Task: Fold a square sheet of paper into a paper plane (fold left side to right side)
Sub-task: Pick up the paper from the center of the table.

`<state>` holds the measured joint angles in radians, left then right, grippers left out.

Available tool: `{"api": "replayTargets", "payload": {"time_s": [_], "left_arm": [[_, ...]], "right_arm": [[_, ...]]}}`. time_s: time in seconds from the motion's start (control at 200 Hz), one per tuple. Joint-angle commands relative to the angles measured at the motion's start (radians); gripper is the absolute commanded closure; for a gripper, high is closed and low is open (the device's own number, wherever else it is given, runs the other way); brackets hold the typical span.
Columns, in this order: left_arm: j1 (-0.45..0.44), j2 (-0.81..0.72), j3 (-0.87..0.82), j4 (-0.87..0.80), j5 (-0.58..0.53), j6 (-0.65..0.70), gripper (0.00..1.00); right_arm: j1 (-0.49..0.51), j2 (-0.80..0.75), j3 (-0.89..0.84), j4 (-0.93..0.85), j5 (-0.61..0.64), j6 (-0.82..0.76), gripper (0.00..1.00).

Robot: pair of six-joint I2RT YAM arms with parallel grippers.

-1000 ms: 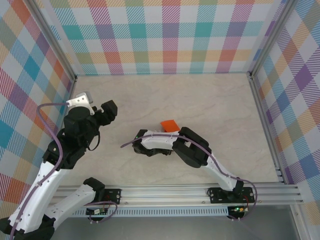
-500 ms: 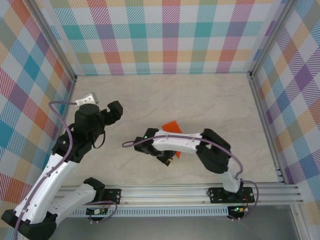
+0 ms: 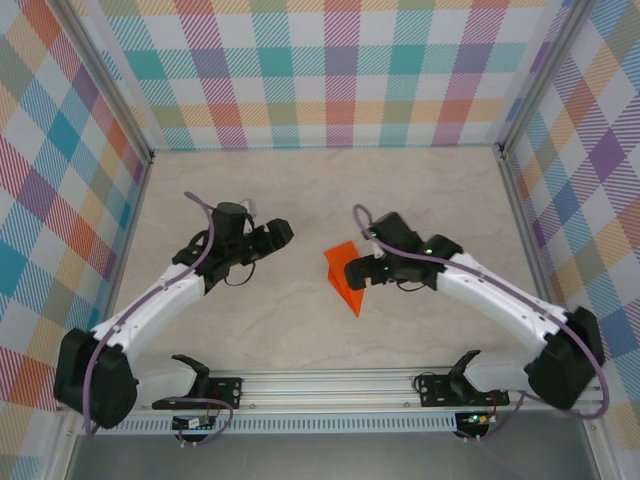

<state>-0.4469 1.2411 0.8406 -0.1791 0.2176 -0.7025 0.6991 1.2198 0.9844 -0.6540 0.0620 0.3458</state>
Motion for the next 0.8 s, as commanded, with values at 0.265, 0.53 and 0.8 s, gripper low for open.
{"api": "replayTargets", "payload": {"time_s": [0.265,0.53,0.8], "left_arm": [[-0.122,0.415,0.07,0.336,0.211,-0.05,0.29],[-0.14,0.602,0.112,0.482,0.285,-0.066,0.46],[-0.139,0.619,0.102,0.507,0.313,-0.01,0.84]], "right_arm": [[-0.271,-0.129,-0.236,0.421,-0.482,0.143,0.0],[-0.354,-0.121,-0.267,0.377,-0.547,0.136,0.0],[-0.475,0.025,-0.266,0.452,-0.745,0.096,0.0]]}}
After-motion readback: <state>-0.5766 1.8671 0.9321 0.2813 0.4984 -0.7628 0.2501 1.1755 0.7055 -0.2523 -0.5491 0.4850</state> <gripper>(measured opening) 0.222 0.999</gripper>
